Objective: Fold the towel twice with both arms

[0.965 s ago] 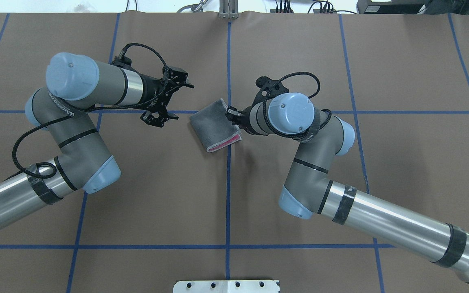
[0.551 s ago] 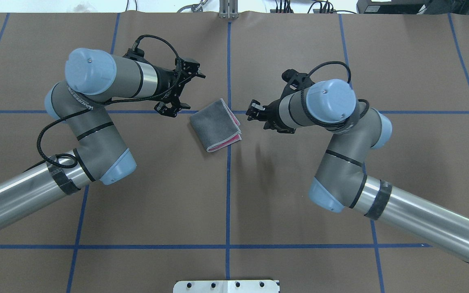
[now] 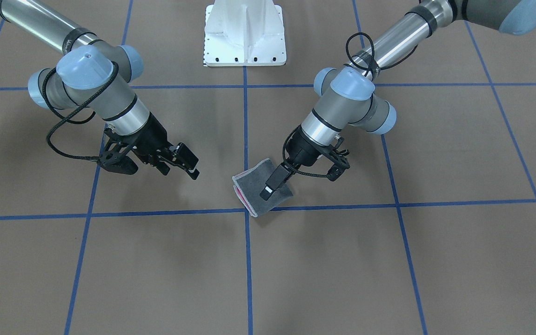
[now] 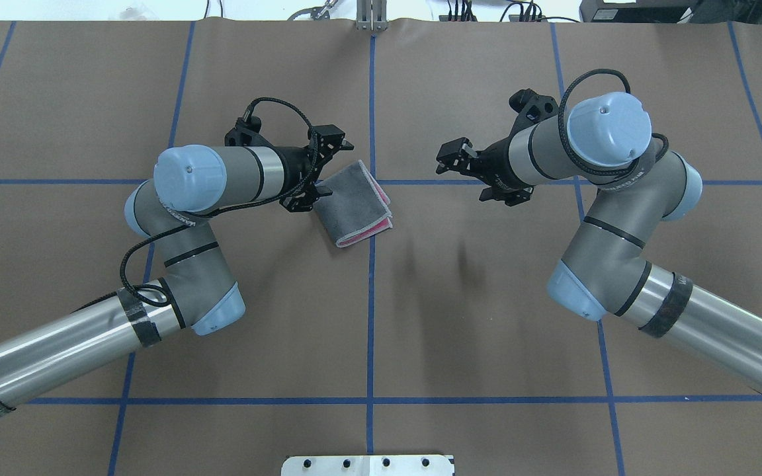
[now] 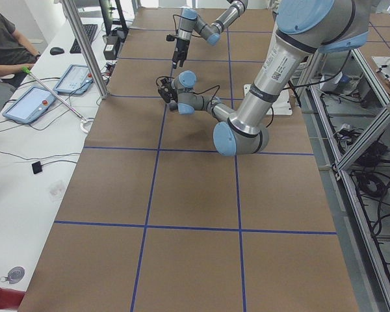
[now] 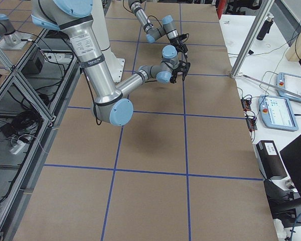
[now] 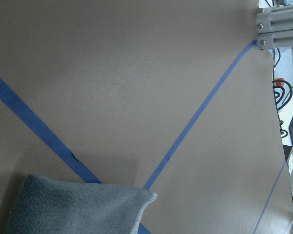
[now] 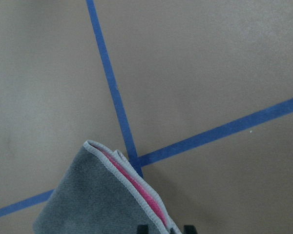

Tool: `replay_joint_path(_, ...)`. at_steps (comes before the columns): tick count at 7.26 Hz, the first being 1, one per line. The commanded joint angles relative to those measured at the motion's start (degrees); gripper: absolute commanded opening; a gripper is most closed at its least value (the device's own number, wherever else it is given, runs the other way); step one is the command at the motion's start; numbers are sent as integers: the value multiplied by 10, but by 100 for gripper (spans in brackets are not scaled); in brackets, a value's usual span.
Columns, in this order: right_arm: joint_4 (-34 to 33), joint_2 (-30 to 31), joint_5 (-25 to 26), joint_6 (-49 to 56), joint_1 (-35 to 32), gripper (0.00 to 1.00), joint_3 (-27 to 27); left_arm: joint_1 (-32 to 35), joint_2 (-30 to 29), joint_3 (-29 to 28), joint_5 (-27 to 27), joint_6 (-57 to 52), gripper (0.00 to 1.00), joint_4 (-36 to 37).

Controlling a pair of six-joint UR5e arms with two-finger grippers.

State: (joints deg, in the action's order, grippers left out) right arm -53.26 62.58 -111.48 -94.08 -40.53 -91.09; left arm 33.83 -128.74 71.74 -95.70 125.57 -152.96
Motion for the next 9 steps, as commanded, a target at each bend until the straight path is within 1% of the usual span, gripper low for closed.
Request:
replay_joint_path(1,0,1,0,0,-3,100,-1,-22,1,-11,12,-1,100,-13)
replay_joint_path(7,-1,2,5,0,-3,100,5,-25,9,-1,-3,-2,100,-5)
replay_joint_path(8,-1,2,6,0,-3,100,5,-25,10,9,-4,-2,100,-5)
replay_joint_path(9,-1,2,6,0,-3,100,6,-25,29,34,-18,-2,100,-5)
